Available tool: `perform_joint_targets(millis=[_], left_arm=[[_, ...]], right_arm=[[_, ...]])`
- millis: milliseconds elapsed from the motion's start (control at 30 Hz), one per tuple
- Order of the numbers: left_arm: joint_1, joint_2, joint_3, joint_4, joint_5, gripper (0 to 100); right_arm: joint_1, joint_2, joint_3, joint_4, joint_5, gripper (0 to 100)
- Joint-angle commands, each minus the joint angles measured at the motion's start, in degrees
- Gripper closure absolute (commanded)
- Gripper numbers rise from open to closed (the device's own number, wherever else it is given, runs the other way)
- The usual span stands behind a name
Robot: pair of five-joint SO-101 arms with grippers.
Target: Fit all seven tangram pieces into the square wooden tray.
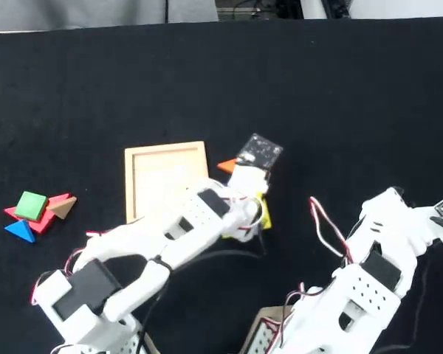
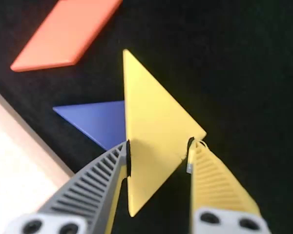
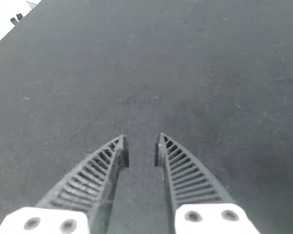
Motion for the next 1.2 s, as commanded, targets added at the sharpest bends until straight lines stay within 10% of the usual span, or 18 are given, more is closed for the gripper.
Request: perform_joint_targets(millis=[0, 767, 1167], left_arm=[[-1.71, -0.88, -2.77, -0.79, 0.18, 77], [-1.19, 9.41, -11.47, 3.34, -2.02, 75], [-1.1, 9.67, -14.99, 3.25, 10.81, 75]], right_arm=[[-2.37, 0.84, -4.26, -1.32, 3.25, 89.5], [-6.24, 0.84, -4.26, -0.97, 7.21, 89.5], [-6.51, 0.84, -4.53, -0.97, 7.38, 89.5]])
